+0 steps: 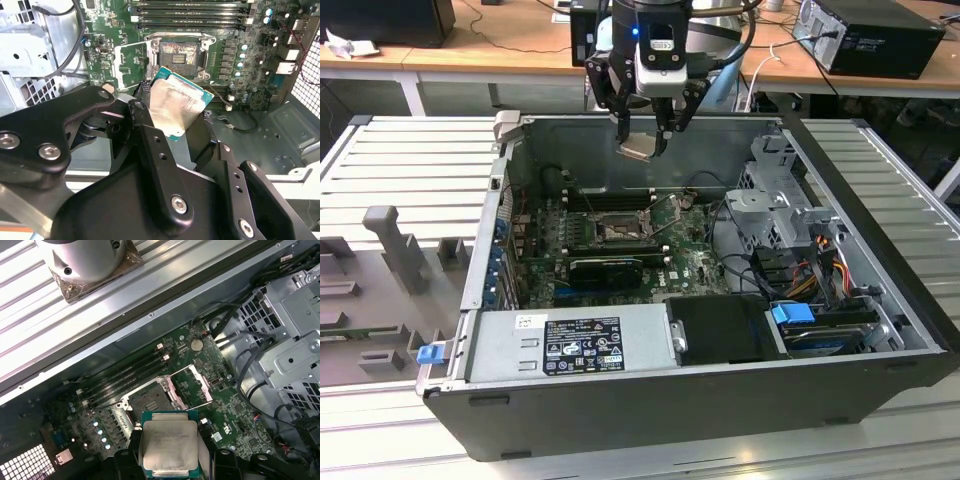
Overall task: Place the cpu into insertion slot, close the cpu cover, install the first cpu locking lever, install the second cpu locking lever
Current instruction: 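Place the cpu into insertion slot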
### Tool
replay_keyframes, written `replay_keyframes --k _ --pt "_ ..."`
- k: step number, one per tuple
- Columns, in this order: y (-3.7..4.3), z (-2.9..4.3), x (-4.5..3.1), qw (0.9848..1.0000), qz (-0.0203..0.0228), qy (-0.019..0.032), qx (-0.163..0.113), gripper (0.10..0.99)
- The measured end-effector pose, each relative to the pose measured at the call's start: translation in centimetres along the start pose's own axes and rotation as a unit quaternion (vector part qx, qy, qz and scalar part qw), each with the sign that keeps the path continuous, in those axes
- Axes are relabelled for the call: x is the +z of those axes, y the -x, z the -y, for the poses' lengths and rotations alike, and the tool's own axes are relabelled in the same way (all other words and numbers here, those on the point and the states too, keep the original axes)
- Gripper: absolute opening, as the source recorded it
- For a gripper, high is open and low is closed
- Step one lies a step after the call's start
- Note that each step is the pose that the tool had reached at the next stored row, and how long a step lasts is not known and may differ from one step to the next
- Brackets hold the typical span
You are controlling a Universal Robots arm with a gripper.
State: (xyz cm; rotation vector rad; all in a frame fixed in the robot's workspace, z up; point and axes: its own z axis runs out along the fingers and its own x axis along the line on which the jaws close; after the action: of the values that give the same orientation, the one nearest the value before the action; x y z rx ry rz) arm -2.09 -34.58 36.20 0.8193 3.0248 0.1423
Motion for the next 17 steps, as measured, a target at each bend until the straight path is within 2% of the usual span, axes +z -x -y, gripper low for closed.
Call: replay_keyframes --k 17 --pt "0.00 0.00 0.01 0.9993 0.0034 0.0007 0.038 0.525"
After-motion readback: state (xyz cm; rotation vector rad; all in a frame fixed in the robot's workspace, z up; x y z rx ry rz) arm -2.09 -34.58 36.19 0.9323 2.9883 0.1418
